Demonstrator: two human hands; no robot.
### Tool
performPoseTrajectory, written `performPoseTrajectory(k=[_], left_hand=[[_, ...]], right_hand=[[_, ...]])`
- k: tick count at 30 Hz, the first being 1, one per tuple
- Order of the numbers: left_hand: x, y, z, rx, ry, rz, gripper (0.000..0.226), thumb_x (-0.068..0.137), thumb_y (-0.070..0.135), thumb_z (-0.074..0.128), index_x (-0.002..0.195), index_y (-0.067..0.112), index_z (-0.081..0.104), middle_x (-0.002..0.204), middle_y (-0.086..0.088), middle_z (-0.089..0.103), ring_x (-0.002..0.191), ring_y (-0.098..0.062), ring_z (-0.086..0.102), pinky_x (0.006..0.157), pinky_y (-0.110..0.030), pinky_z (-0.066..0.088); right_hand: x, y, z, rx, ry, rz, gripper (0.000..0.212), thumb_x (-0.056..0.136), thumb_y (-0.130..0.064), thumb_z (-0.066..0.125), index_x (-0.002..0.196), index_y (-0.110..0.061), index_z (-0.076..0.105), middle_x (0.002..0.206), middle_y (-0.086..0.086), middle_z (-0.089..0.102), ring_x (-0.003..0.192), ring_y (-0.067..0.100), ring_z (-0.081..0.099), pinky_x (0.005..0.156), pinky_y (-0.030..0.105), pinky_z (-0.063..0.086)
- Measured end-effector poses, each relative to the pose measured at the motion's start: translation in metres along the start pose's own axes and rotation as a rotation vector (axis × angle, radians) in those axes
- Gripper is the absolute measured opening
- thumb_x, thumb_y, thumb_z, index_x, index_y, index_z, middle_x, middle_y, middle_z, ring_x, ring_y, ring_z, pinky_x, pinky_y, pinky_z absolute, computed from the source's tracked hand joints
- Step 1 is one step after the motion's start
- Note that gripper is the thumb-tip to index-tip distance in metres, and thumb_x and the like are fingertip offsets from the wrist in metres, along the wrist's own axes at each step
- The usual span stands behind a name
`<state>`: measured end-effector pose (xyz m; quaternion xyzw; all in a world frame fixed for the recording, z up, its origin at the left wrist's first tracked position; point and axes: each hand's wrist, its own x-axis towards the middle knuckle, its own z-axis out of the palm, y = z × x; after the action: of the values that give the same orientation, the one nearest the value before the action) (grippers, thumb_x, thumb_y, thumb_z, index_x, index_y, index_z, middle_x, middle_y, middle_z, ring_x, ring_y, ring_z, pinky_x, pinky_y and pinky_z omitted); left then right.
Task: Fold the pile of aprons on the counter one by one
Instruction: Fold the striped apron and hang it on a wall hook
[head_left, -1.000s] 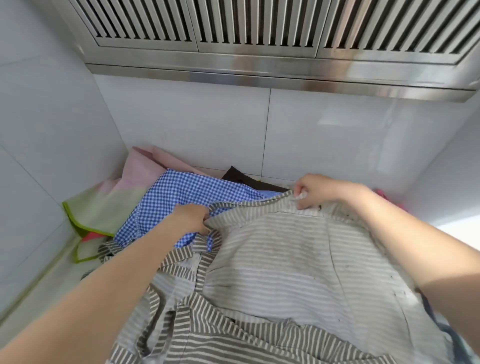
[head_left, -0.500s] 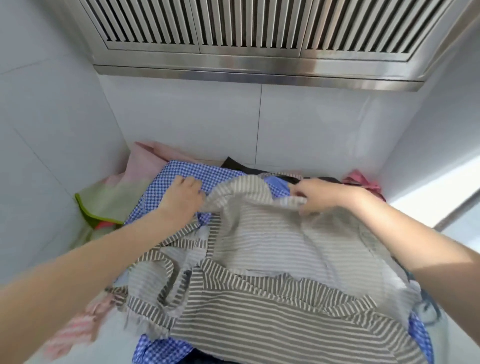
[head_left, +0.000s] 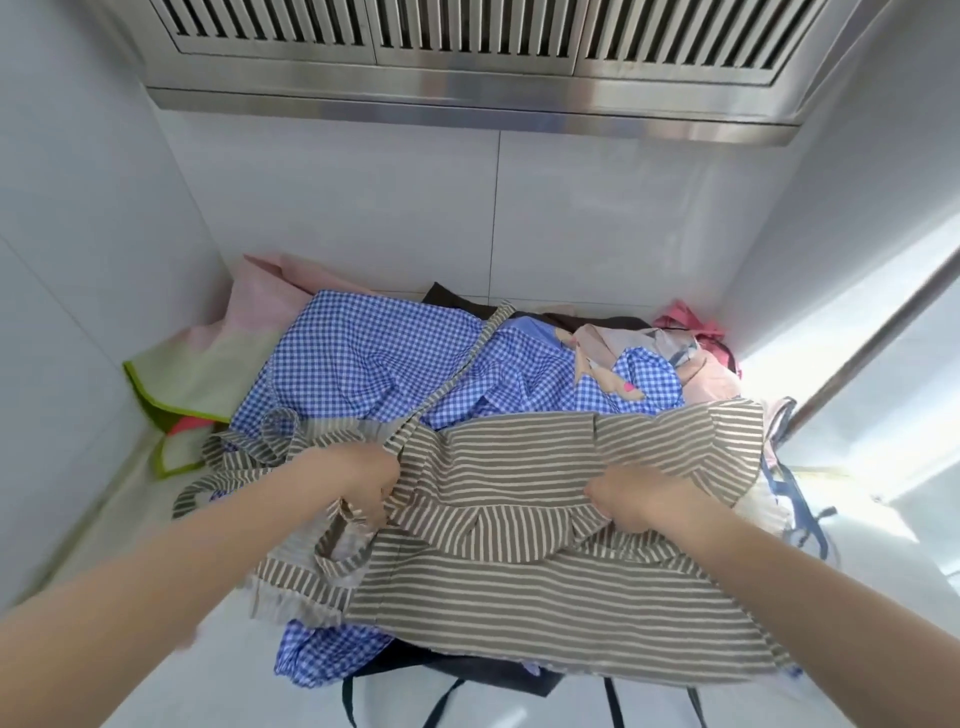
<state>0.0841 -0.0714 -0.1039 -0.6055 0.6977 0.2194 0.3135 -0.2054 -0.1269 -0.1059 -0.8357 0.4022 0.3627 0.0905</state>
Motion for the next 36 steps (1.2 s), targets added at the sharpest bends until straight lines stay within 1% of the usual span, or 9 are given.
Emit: performPoseTrajectory(k=[3,9,13,19,23,28,31,34,36], left_hand=[[0.001,0.0,-0.026,-0.242,0.14,0.083,0.044,0.084,0.041,0.066,0.118,0.016,0.054,0.11,0.002,0.053,0.091,-0.012,0.05,0.072,-0.02,0.043],[0.035,0.018,-0.027,-0.078,0.297,-0.02,0.057,0.097,0.004,0.037,0.149,0.014,0.017,0.155,-0.005,0.019,0.123,-0.024,0.048,0.088,-0.033,0.048],[0.049,0.024,-0.019,-0.046,0.171,-0.09,0.039,0.097,0.007,0.035,0.137,0.008,0.039,0.136,-0.011,0.045,0.115,-0.025,0.052,0.091,-0.032,0.046],[0.029,-0.041,-0.048,-0.042,0.197,-0.318,0.029,0.097,0.007,0.038,0.124,0.002,0.047,0.084,-0.005,0.055,0.075,-0.018,0.054,0.07,-0.027,0.048],[0.013,-0.091,-0.049,-0.009,0.28,-0.499,0.028,0.096,0.006,0.034,0.116,0.008,0.054,0.089,-0.002,0.053,0.097,-0.021,0.059,0.088,-0.031,0.049],[0.029,-0.046,-0.054,-0.158,0.291,-0.236,0.027,0.091,0.01,0.046,0.117,0.016,0.051,0.115,-0.006,0.058,0.101,-0.021,0.058,0.082,-0.031,0.048],[0.05,-0.004,-0.058,-0.382,0.248,-0.077,0.025,0.092,0.008,0.047,0.116,0.014,0.046,0.107,-0.006,0.059,0.081,-0.016,0.061,0.072,-0.029,0.051],[0.068,0.017,-0.064,-0.319,0.285,-0.14,0.024,0.095,0.007,0.043,0.117,0.008,0.051,0.111,-0.009,0.06,0.089,-0.02,0.06,0.074,-0.028,0.047],[0.07,0.021,-0.068,-0.29,0.322,-0.176,0.026,0.095,0.007,0.041,0.12,0.008,0.05,0.119,-0.01,0.056,0.097,-0.022,0.056,0.078,-0.028,0.044]], right_hand=[[-0.004,0.001,-0.006,0.315,-0.183,-0.012,0.025,0.085,-0.017,0.064,0.107,-0.007,0.06,0.099,0.01,0.064,0.064,0.016,0.059,0.059,0.029,0.049],[-0.007,0.04,-0.043,0.369,0.485,0.174,0.048,0.089,0.0,0.047,0.135,-0.011,0.041,0.134,0.01,0.041,0.107,0.029,0.057,0.09,0.039,0.048],[-0.003,0.054,-0.042,0.252,0.238,0.339,0.039,0.093,0.003,0.038,0.131,-0.004,0.043,0.129,0.013,0.051,0.114,0.028,0.055,0.088,0.033,0.045],[-0.007,0.064,-0.078,0.169,0.299,0.372,0.032,0.091,0.006,0.038,0.12,0.002,0.051,0.124,0.016,0.056,0.115,0.03,0.055,0.088,0.032,0.044],[-0.019,0.066,-0.112,0.119,0.386,0.377,0.038,0.089,0.007,0.042,0.126,0.001,0.048,0.13,0.018,0.051,0.12,0.032,0.052,0.089,0.034,0.043],[-0.002,0.071,-0.097,0.241,0.171,0.366,0.036,0.091,0.003,0.046,0.127,0.002,0.045,0.123,0.019,0.055,0.076,0.025,0.064,0.052,0.02,0.052],[0.002,0.079,-0.093,0.39,0.08,0.403,0.022,0.089,0.001,0.052,0.11,0.002,0.047,0.094,0.016,0.059,0.058,0.025,0.064,0.069,0.038,0.058],[-0.009,0.091,-0.097,0.333,0.306,0.439,0.013,0.085,0.009,0.05,0.079,-0.003,0.05,0.097,0.016,0.064,0.08,0.031,0.069,0.066,0.035,0.054],[-0.012,0.101,-0.097,0.256,0.481,0.496,0.019,0.088,0.008,0.044,0.098,0.0,0.058,0.119,0.018,0.059,0.109,0.035,0.06,0.082,0.037,0.048]])
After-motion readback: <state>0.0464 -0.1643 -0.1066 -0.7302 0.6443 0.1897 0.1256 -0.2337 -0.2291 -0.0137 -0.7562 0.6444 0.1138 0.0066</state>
